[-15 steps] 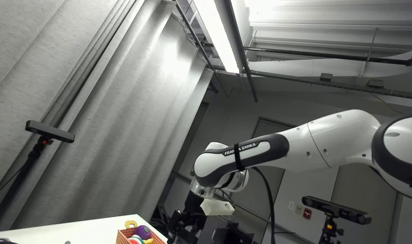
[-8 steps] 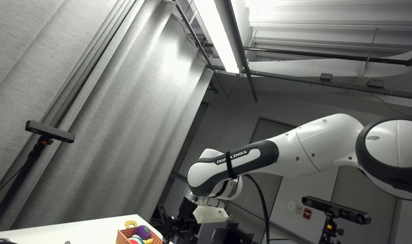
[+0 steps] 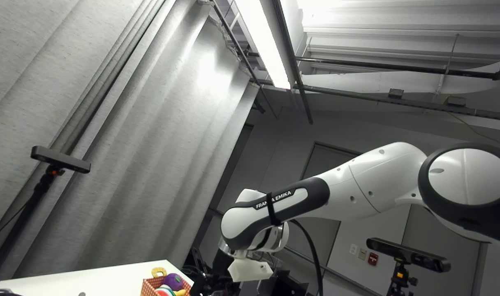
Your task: Remove the orange cup from the box and put it on the table, remove the green cup from the orange cup and put it on the table
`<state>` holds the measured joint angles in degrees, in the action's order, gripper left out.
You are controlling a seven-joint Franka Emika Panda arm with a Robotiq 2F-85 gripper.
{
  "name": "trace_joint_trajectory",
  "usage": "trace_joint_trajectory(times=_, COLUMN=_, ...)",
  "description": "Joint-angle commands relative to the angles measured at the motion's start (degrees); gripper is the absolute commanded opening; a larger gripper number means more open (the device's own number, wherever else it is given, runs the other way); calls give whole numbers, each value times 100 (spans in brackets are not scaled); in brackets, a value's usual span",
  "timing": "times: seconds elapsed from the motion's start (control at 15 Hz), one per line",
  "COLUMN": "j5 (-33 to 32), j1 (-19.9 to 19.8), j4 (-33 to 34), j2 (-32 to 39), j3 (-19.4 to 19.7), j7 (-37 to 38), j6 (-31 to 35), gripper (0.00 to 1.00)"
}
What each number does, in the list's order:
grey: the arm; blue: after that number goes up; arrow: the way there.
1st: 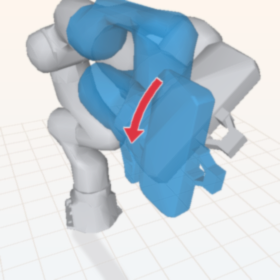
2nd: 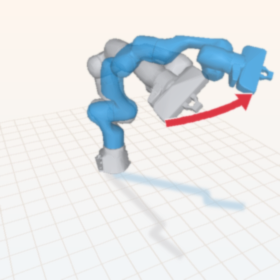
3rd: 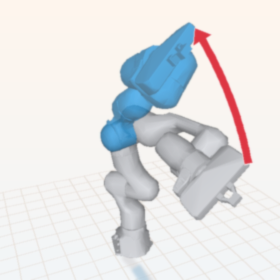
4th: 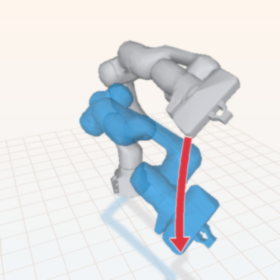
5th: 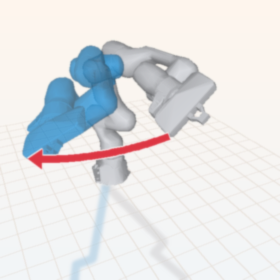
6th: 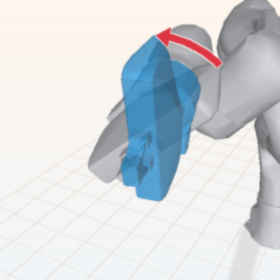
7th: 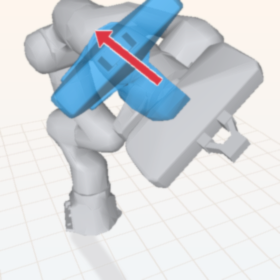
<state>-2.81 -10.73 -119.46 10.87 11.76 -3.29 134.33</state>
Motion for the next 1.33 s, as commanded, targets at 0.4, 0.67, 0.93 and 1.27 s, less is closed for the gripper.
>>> trace_joint_trajectory(times=0.4, j5=-21, j1=-15, j4=-124, j2=377, j3=-29, j7=257, j6=507, gripper=100)
trace_joint_trajectory(times=0.67, j5=-106, j1=9, j4=-163, j2=544, j3=13, j7=465, j6=723, gripper=100)
trace_joint_trajectory(times=0.93, j5=-158, j1=37, j4=-239, j2=661, j3=38, j7=577, j6=885, gripper=100)
trace_joint_trajectory(times=1.27, j5=-227, j1=79, j4=-381, j2=783, j3=53, j7=693, j6=957, gripper=100)
